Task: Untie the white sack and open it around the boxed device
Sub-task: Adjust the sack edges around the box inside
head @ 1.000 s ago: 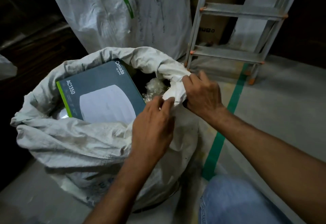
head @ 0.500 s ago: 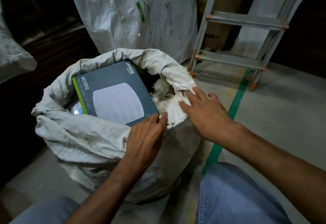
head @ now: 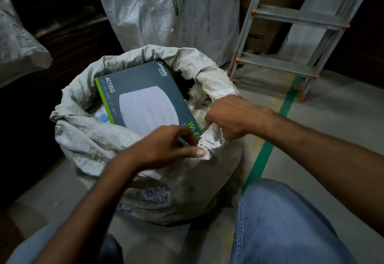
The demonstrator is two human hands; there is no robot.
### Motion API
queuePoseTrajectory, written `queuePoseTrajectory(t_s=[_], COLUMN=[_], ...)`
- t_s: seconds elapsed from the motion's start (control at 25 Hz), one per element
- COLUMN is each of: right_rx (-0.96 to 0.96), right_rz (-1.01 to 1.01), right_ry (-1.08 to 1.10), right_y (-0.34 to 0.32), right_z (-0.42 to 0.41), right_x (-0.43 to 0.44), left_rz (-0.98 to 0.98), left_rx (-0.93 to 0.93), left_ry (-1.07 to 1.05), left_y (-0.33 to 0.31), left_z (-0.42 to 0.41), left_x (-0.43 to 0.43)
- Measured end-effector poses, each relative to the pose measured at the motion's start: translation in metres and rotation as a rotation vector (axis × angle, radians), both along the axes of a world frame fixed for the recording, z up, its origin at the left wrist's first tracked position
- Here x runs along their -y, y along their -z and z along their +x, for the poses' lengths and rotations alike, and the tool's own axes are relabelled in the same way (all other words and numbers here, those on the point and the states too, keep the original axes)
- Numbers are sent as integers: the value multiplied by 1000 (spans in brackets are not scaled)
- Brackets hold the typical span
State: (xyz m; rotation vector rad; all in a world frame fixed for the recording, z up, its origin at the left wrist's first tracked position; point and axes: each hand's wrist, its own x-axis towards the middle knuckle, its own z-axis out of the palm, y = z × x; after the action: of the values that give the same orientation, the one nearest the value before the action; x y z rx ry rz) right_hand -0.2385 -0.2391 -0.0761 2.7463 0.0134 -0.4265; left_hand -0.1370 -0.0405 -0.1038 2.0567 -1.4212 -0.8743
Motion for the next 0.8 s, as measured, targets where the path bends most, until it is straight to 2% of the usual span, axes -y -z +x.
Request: queuePoseTrajectory(t_s=[0.04,0.12,0.16,0.2,0.28,0.36,0.48,0.52,0.6,0.72,0.8], right_rx=[60,170,208,233,238,220,56,-56,-186,61,200], right_rz=[-5,-31,-42,-40,-29,25,299,393,376,170,138], right_ry=[-7,-4,29,70,141,131,139,166,132,-59,-58], right_y=[7,22,29,35,38,28,-1,-6,-1,30,38], right_z=[-5,-10,-10,-9,-7,-8,-6,-2,4,-1,-8], right_x=[2,2,-2,-8,-24,-39,-50,-55,-72,-94,-91], left_rz=[46,288,405,452,367,230,-24,-67,-105,37,160], left_rx=[49,436,547,574,611,754,901,940,908,720,790], left_ry=[19,107,139,134,86,57,82,97,58,51,119], left_y=[-7,-11,-8,-5,6,20,35,38,41,28,15], left_z=[15,35,39,39,31,20,1,-2,-5,1,18], left_x=[-4,-14,-18,-21,-25,-31,-47,-54,-62,-78,-90])
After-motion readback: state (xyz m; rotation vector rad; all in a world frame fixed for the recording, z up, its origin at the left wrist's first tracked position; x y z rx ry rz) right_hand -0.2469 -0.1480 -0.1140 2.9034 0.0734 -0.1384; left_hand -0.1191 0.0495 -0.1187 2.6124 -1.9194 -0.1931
